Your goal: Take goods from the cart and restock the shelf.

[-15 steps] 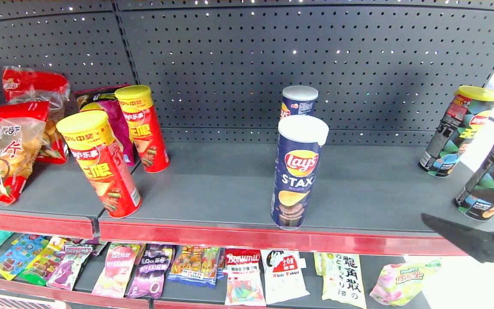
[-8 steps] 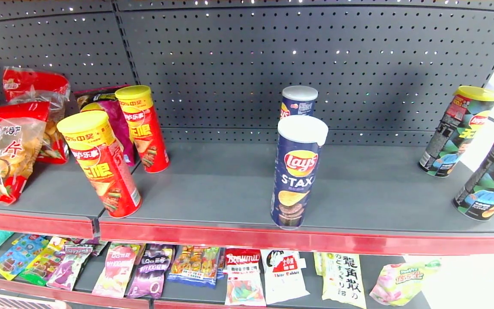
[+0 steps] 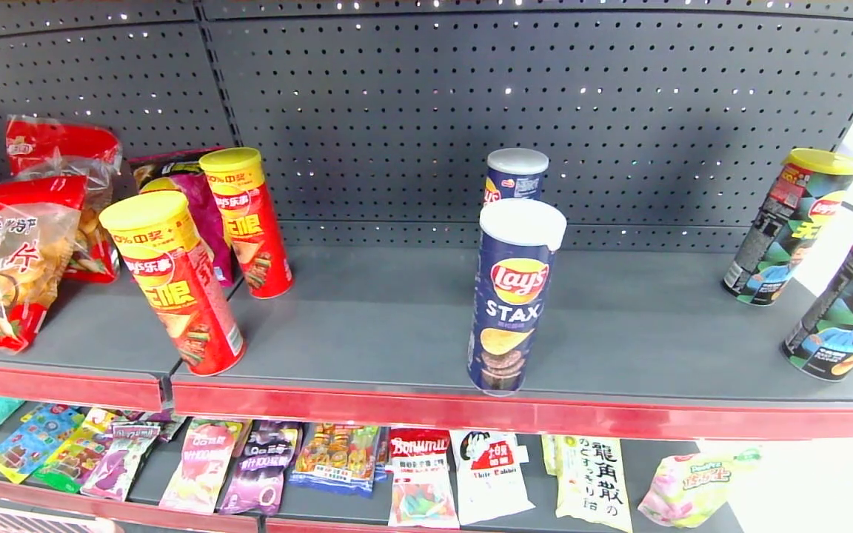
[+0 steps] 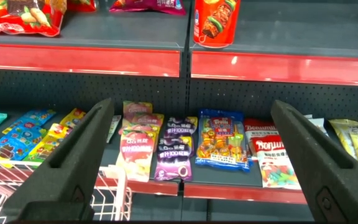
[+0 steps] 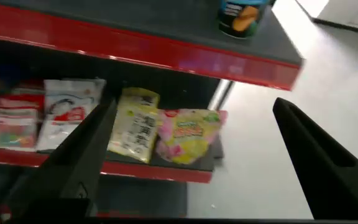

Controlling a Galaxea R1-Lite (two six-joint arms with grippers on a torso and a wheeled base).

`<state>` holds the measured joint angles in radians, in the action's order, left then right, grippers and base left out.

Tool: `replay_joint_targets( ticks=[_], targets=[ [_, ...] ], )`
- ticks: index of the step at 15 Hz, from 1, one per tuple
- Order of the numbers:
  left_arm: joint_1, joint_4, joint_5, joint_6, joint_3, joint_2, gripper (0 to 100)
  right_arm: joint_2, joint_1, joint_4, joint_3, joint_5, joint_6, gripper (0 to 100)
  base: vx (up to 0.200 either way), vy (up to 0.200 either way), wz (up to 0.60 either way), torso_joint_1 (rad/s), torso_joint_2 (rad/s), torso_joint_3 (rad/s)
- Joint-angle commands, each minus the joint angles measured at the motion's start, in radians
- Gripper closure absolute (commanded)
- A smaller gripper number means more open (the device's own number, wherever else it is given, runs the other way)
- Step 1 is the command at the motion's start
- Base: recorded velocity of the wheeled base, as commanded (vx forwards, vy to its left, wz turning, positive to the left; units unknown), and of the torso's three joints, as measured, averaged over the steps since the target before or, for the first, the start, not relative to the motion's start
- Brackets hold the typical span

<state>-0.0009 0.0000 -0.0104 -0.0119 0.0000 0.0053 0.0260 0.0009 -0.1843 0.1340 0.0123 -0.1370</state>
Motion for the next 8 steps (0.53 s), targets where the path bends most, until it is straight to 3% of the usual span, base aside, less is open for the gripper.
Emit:
replay_joint_targets(
  ticks=[1, 2, 4, 8],
  targets=[
    [0.001, 0.000, 0.000, 0.000, 0.000, -0.005, 0, -0.026, -0.001, 0.098, -0.071, -0.091, 0.168, 0, 0.000, 0.000, 0.00, 0.000, 0.00, 0.000],
    [0.001, 0.000, 0.000, 0.000, 0.000, -0.005, 0, -0.026, -0.001, 0.103, -0.073, -0.069, 0.186, 0, 0.000, 0.000, 0.00, 0.000, 0.00, 0.000],
    [0.001, 0.000, 0.000, 0.006, 0.000, -0.005, 0, -0.026, -0.001, 0.157, -0.126, -0.028, 0.093, 0, 0.000, 0.000, 0.00, 0.000, 0.00, 0.000],
    [0.001, 0.000, 0.000, 0.006, 0.000, -0.005, 0, -0.026, -0.001, 0.178, -0.133, -0.008, 0.131, 0, 0.000, 0.000, 0.00, 0.000, 0.00, 0.000]
  ],
)
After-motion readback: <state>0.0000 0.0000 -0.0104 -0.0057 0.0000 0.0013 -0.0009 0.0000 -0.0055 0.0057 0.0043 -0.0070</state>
